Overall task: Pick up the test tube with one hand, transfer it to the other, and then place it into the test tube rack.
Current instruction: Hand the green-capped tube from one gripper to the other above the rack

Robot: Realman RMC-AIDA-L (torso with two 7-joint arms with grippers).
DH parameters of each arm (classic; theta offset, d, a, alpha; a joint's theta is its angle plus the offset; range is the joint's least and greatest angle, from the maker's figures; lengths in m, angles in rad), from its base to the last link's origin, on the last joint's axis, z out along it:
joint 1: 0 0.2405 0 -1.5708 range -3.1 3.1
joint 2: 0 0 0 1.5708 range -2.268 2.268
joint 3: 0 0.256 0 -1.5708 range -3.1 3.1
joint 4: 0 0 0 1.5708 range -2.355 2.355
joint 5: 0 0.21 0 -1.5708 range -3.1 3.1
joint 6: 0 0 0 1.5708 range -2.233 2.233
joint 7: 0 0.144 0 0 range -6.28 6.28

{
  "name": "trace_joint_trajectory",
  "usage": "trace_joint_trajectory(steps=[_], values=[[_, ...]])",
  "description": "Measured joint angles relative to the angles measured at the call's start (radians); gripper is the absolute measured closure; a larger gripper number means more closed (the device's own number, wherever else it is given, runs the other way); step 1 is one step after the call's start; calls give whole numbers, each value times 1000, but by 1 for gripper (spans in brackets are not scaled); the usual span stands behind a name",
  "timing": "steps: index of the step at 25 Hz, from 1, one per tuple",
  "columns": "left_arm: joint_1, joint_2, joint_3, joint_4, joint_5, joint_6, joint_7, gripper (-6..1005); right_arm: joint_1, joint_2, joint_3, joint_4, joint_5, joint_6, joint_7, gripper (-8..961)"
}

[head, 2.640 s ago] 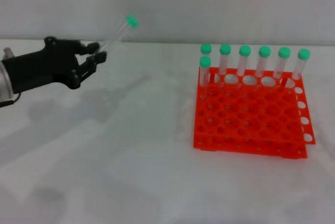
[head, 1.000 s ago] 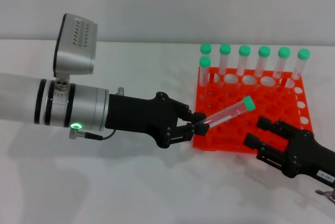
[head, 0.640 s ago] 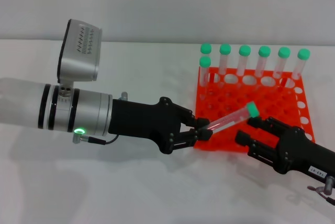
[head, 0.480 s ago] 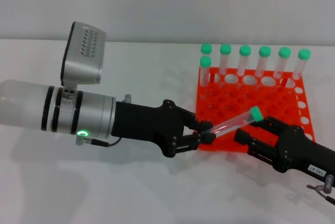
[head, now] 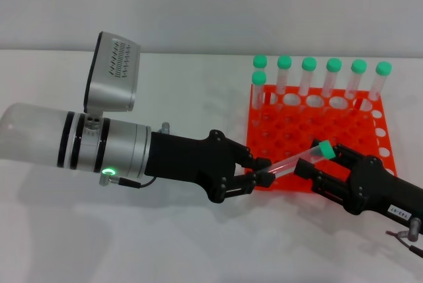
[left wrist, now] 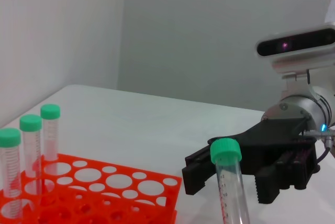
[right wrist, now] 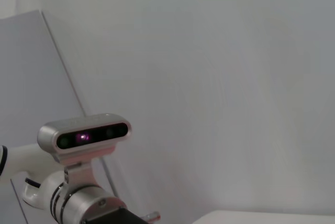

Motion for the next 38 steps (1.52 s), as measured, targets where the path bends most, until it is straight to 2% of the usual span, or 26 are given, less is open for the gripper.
trace_joint_trajectory(steps=[4,10,20,38], values=[[1,0,0,0,-3,-2,10,803,5,1,-5,0,0,-1,9,309],[-1,-1,0,22,-4,-27,19,802,9,5,-24,-5,2,5,20,468],[-1,-2,0,35,-6,-42,36,803,17,8,-35,-12,13,6,25,472],[-10,-2,0,38,-8,-54,38,802,33,9,-52,-12,28,22,17,637]])
